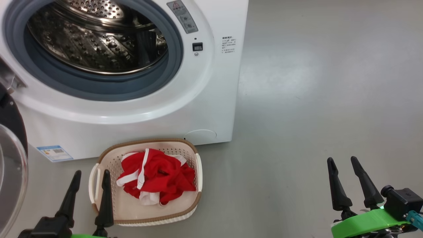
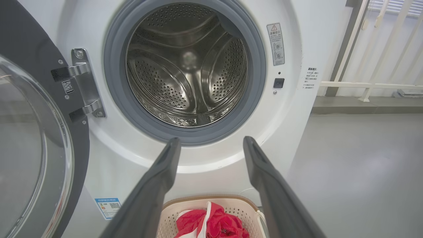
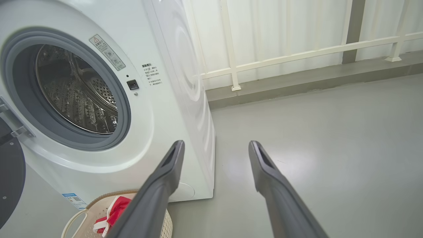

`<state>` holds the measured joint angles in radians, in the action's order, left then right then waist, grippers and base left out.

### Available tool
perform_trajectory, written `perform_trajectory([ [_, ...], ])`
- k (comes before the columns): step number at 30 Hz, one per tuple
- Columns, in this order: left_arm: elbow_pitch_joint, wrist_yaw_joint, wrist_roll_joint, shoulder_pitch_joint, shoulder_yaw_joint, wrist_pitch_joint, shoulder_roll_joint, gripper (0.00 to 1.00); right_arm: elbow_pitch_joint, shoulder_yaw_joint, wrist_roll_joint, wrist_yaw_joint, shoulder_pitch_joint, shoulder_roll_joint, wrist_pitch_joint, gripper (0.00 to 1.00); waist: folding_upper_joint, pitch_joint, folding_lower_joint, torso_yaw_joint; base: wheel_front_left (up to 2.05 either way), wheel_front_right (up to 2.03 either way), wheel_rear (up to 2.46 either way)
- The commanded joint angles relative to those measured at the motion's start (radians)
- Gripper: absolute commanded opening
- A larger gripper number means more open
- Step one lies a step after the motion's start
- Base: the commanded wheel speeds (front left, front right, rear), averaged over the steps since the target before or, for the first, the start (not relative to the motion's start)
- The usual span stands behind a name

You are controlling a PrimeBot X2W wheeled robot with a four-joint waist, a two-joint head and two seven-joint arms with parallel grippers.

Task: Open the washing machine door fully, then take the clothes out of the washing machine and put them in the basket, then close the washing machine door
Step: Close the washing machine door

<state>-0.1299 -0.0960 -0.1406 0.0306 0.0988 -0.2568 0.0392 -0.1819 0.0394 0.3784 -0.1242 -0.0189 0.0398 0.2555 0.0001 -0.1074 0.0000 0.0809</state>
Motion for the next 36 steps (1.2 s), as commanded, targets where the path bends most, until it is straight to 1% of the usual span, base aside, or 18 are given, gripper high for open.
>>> perform_trajectory([
  [1,0.034,0.003,0.004,-0.002,0.028,-0.005,0.011,1.00,0.023,-0.026,0.003,-0.007,0.002,0.010,0.006,1.00,-0.0001,0.000,0.0000,0.000,-1.10,1.10,0.00],
  [8,0.033,0.000,0.004,-0.004,0.027,-0.005,0.011,1.00,0.022,-0.027,0.004,-0.007,0.002,0.010,0.006,1.00,-0.0001,0.000,0.0000,0.000,-0.66,0.66,0.00],
  [18,0.035,0.002,0.001,0.002,0.023,-0.005,0.011,1.00,0.023,-0.026,0.004,-0.007,0.002,0.010,0.006,1.00,-0.0001,-0.001,0.0000,-0.003,-0.02,0.02,0.00],
  [23,0.033,0.006,-0.004,0.005,0.020,-0.005,0.011,1.00,0.024,-0.025,0.002,-0.007,0.002,0.010,0.006,1.00,-0.0001,-0.001,0.0000,-0.015,0.00,0.00,0.00],
  [29,0.024,0.019,-0.023,0.009,0.007,-0.005,0.011,1.00,0.022,-0.038,-0.002,-0.007,0.007,0.016,0.006,1.00,-0.0001,-0.003,0.0000,-0.059,0.00,0.00,0.00],
  [36,0.025,0.050,-0.056,-0.006,-0.023,-0.005,0.011,1.00,0.015,-0.056,-0.004,-0.007,0.014,0.039,0.006,1.00,-0.0001,0.003,0.0000,-0.149,0.00,0.00,0.00],
])
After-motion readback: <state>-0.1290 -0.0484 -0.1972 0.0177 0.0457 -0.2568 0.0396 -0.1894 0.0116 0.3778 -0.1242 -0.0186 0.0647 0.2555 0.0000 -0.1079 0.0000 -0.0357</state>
